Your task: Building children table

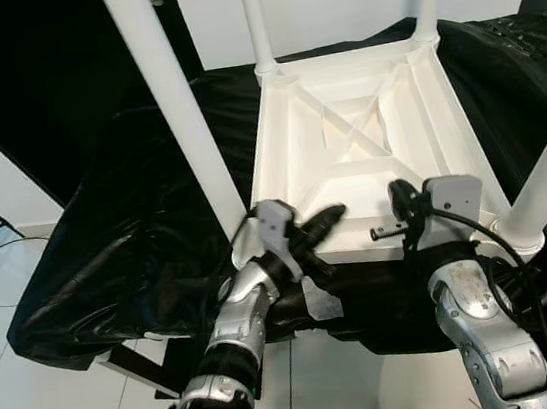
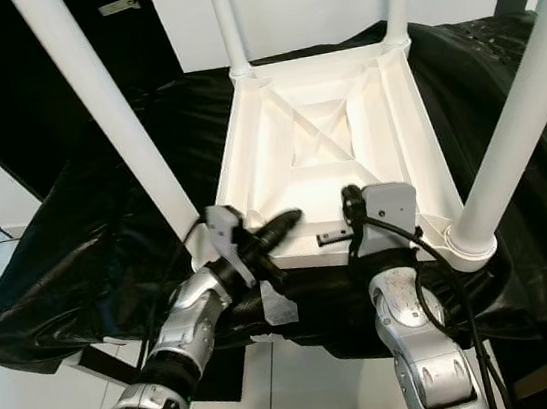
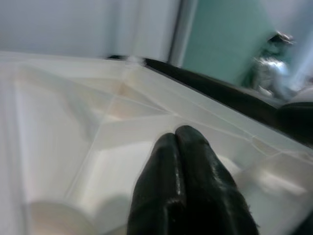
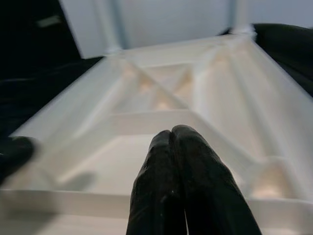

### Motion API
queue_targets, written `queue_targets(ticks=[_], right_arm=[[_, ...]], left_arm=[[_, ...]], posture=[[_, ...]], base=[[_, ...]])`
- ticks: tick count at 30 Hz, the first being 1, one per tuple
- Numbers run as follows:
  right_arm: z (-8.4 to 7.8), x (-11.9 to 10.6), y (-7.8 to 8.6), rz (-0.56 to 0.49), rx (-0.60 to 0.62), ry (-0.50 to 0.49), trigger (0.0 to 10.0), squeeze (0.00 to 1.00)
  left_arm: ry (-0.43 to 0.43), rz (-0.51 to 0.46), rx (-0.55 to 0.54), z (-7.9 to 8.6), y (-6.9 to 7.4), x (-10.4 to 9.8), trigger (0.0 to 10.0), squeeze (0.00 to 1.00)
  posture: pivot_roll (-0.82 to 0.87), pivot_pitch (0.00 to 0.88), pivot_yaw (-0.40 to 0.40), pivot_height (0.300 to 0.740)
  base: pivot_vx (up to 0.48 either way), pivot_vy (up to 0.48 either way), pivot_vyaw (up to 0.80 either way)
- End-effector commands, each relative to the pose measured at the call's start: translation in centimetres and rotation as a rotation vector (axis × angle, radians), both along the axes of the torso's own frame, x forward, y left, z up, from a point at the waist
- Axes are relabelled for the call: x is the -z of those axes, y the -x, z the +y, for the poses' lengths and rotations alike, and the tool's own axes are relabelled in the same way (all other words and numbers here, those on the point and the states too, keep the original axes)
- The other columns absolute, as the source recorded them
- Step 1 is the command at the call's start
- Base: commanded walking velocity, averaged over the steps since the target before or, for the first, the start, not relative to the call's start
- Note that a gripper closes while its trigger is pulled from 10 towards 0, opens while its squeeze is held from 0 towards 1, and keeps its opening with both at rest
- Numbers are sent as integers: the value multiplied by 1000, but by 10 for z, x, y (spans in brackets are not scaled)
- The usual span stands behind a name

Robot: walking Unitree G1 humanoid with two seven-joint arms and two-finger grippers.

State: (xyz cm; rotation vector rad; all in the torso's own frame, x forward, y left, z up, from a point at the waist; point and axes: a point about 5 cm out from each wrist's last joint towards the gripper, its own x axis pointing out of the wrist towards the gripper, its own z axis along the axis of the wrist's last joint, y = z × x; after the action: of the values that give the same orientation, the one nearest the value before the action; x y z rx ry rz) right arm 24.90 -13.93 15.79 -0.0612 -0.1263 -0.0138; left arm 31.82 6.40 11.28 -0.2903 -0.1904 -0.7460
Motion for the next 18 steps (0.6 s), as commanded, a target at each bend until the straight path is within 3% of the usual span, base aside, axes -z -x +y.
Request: queue_targets(ticks=[1, 18], right_arm=[[-1, 6, -2, 10, 4, -8, 10000, 0], [7, 19, -7, 30, -64, 37, 10000, 0]], left_arm=[[41, 4, -93, 16, 3, 2, 10000, 0], [26, 16, -132, 16, 13, 7, 10000, 0]], posture=[[-185, 27, 65, 740], [-182, 46, 68, 740]], base=[[0, 0, 0], [0, 0, 0]])
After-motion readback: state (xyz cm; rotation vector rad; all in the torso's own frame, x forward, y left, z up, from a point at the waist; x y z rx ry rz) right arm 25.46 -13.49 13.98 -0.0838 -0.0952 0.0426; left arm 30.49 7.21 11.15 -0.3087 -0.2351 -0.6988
